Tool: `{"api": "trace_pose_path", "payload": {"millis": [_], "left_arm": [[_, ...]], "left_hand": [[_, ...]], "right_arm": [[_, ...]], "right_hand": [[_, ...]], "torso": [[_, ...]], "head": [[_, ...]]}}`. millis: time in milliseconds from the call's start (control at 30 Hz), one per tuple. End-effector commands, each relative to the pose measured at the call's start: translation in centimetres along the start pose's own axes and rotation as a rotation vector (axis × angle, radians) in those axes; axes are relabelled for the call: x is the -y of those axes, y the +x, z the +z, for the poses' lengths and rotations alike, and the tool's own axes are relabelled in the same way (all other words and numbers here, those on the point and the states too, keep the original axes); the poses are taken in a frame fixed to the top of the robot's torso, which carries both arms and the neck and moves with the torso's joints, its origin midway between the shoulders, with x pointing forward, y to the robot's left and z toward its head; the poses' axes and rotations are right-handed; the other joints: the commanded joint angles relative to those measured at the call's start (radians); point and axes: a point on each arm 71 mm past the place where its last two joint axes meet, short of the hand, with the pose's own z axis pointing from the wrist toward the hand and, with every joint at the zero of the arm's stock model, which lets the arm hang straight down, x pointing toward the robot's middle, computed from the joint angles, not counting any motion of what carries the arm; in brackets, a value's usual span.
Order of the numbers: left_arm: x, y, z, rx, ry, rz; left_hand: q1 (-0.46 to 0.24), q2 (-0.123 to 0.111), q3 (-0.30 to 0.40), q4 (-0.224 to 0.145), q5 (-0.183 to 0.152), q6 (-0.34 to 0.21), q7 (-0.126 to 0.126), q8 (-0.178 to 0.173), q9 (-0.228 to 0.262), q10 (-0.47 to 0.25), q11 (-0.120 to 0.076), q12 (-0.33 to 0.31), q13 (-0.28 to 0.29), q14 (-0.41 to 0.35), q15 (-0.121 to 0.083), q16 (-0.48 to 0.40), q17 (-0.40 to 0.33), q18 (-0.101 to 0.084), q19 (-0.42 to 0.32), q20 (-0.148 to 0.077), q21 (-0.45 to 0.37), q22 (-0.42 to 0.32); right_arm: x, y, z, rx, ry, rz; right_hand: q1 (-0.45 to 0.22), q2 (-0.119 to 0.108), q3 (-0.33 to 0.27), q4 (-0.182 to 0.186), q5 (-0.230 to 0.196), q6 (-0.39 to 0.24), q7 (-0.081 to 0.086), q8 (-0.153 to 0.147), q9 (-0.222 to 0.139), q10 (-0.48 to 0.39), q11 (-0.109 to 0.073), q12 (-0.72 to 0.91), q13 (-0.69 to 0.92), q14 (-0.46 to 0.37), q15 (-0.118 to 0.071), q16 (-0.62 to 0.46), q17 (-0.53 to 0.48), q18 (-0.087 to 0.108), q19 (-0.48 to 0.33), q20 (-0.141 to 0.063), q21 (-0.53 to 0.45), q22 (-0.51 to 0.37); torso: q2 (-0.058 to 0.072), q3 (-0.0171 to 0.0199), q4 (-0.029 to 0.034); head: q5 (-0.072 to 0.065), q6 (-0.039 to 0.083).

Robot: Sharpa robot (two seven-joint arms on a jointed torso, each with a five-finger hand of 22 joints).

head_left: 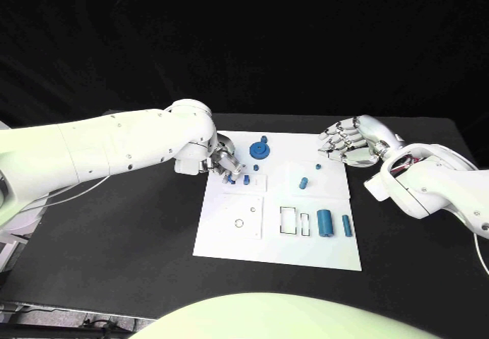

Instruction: Assemble the parts on the task board

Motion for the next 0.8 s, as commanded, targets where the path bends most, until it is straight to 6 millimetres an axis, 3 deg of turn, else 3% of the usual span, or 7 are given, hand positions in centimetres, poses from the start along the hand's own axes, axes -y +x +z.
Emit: {"api": "trace_pose_path", "payload": {"millis": [33,800], "left_arm": [[0.06,0.28,0.14,-0.017,-0.002,0.004],[0.28,0.64,0.49,-0.036,-0.005,-0.032]], "left_hand": [[0.007,0.014,0.204,-0.207,0.004,0.042,-0.037,0.005,0.001,-0.001,-0.01,-0.004,0.002,0.106,-0.008,0.004,0.263,-0.01,0.008,0.0,0.005,0.075],[-0.003,0.014,0.168,-0.194,0.015,0.058,-0.042,-0.002,0.014,0.029,-0.013,0.024,0.058,0.106,-0.008,0.004,0.263,-0.011,0.007,0.001,0.003,0.074]], "right_arm": [[-0.13,0.15,-0.01,-0.015,-0.014,-0.004],[-0.11,0.14,-0.05,-0.016,-0.014,-0.004]], "right_hand": [[0.0,-0.014,0.007,-0.002,0.006,-0.005,0.004,0.004,-0.001,-0.001,0.003,-0.004,-0.001,0.0,0.003,-0.004,-0.001,0.002,0.0,0.007,-0.004,-0.001],[0.001,-0.015,0.01,-0.003,0.007,-0.005,0.004,0.004,-0.001,-0.001,0.003,-0.004,-0.003,0.0,0.003,-0.006,-0.002,0.002,-0.001,0.007,-0.004,-0.003]], "torso": [[0.0,0.0002,-0.0004],[0.0,0.0001,-0.0001]], "head": [[0.0,-0.002],[-0.004,-0.005]]}}
